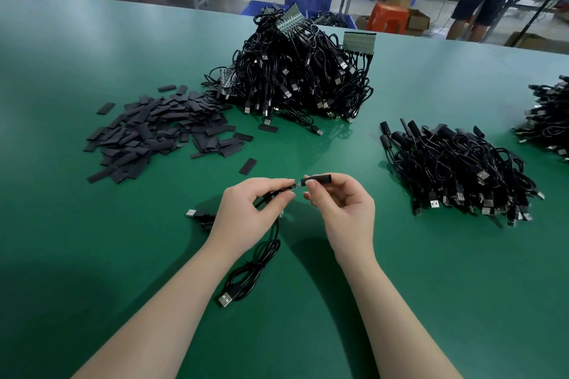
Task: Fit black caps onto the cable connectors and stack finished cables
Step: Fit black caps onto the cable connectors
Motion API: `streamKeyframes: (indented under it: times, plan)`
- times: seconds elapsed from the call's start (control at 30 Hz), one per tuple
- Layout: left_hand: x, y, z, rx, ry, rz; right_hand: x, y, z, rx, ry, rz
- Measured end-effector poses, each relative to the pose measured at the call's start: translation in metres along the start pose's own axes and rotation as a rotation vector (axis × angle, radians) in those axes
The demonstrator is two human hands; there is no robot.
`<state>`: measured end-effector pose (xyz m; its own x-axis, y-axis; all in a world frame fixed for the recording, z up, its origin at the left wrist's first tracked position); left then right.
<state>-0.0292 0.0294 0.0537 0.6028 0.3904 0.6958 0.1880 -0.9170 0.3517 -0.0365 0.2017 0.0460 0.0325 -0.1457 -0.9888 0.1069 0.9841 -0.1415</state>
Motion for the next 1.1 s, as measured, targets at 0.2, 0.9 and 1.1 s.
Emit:
streamKeyframes:
  times: [0.2,0.9,1.1]
  plan:
    - [0.000,0.002,0.000,0.003,-0.002,0.006,0.009,0.001,-0.004,-0.010,-0.102,-0.102]
    - [0.002,0.000,-0.001,-0.024,0.033,0.038,0.011,-0.007,-0.004,-0.150,-0.189,-0.110]
    - [0.005,0.000,-0.002,-0.022,0.022,0.032,0.011,-0.009,-0.004,-0.187,-0.199,-0.102]
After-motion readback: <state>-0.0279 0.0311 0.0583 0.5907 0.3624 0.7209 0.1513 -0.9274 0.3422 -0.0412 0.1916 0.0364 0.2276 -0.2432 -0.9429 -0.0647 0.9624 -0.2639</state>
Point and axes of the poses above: each hand's wrist, its own z-axis away from the middle knuckle, its own y-axis out of the back of the hand, x = y × z, the point moved 9 cm from there along -z, towards the middle knuckle, and after that the axes turned 14 degrees about -y, right-handed, at the moved point
